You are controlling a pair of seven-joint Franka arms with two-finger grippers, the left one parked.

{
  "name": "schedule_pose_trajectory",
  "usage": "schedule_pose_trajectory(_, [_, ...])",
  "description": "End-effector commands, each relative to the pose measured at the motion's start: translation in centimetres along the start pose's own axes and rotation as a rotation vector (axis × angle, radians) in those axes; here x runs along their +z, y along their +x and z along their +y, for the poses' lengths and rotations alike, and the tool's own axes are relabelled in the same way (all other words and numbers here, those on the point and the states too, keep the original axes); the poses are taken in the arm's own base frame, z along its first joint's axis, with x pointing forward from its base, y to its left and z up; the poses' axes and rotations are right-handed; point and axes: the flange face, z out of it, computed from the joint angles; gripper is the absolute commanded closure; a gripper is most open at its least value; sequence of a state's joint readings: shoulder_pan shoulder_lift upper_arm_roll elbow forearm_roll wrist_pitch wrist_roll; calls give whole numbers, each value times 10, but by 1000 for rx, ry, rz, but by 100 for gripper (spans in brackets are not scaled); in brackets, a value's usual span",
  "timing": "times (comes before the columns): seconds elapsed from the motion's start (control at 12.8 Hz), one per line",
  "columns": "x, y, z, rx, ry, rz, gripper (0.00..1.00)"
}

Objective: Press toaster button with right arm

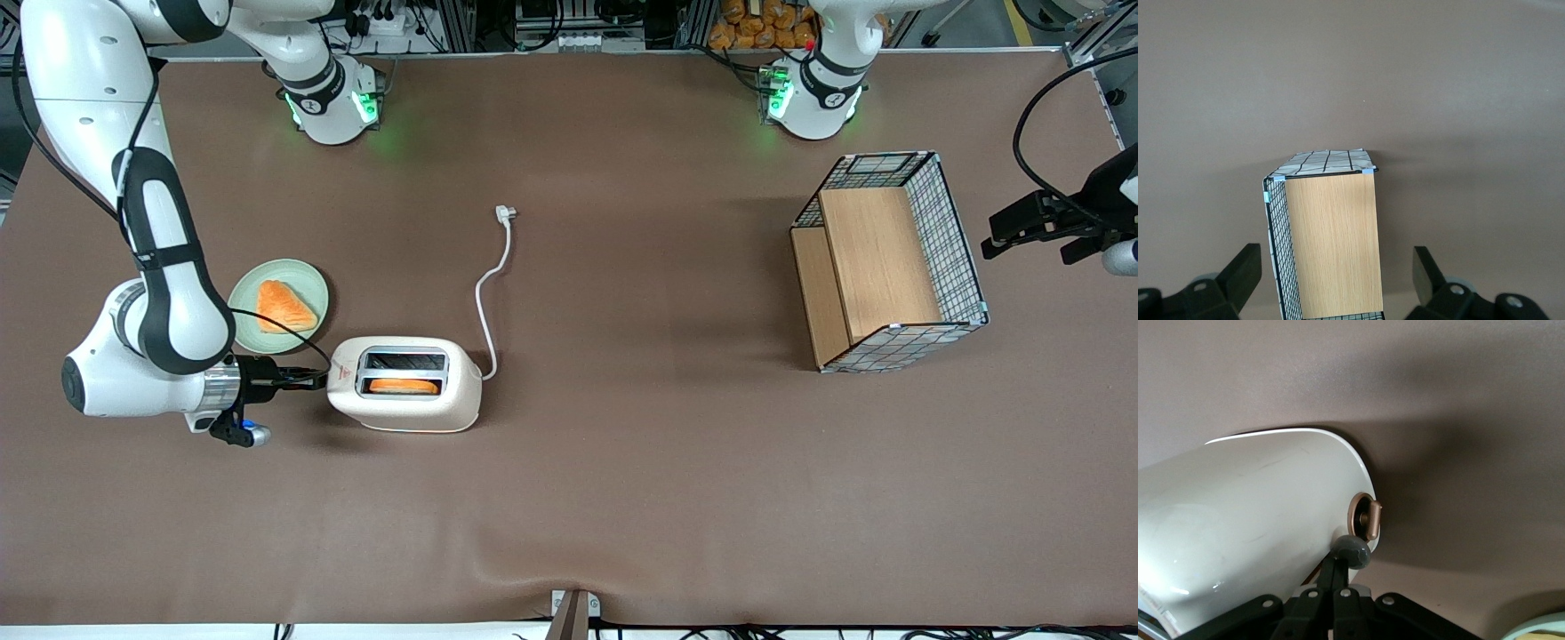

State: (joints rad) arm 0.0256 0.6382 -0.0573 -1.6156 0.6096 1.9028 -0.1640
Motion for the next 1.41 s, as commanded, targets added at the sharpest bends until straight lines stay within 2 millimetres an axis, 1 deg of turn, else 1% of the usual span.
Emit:
schedule_pose_trajectory(0.0, [33,9,19,-1,5,0,100])
schedule_pose_trajectory(0.08, [32,10,22,-8,4,7,100])
schedule_pose_trajectory(0.23, [28,11,23,-15,6,13,100])
schedule_pose_trajectory(0.39, [23,10,18,-17,7,13,100])
schedule_pose_trajectory(0.55, [12,6,8,-29,14,6,100])
schedule_pose_trajectory(0.7, [-5,2,-3,-48,25,-15,100])
schedule_pose_trajectory(0.86, [-30,-2,-15,-66,20,2,100])
schedule_pose_trajectory(1.02, [-46,-8,-25,-74,20,15,100])
schedule_pose_trajectory(1.1, [-54,-11,-24,-75,18,18,97])
schedule_pose_trajectory(1.17, [-64,-13,-25,-81,15,18,64])
schedule_pose_trajectory(1.25, [-75,-14,-26,-91,-8,21,26])
schedule_pose_trajectory(1.33, [-87,-15,-30,-109,-36,38,0])
